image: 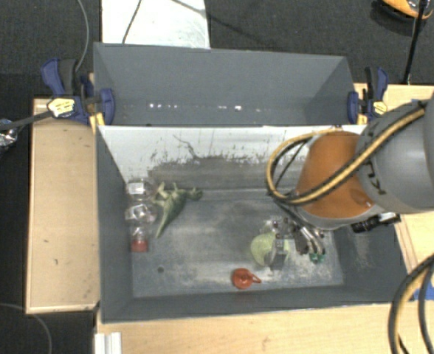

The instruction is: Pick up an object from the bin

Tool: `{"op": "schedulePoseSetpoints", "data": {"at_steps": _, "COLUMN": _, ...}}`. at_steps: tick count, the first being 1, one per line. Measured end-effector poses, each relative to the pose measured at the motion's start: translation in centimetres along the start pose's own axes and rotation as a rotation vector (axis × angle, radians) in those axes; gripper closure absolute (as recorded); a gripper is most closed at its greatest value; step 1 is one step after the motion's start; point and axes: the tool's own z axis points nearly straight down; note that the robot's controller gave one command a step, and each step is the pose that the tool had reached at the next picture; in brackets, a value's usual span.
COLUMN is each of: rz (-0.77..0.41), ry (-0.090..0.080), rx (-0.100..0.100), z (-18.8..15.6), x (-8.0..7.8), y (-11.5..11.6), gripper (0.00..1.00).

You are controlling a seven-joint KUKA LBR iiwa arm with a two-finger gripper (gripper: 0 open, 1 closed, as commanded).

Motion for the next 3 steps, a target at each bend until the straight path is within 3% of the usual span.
{"op": "schedulePoseSetpoints", "data": {"at_steps": 2, "rz": -0.001, "ry": 0.004, "rx": 0.0, "z": -2.3, "x": 0.2, "y": 0.0, "gripper": 1.0}}
{"op": "schedulePoseSetpoints", "data": {"at_steps": 3, "rz": -0.001, "ry": -0.002, "rx": 0.0, "z": -4.3, "x": 0.0, "y": 0.0, "gripper": 1.0}}
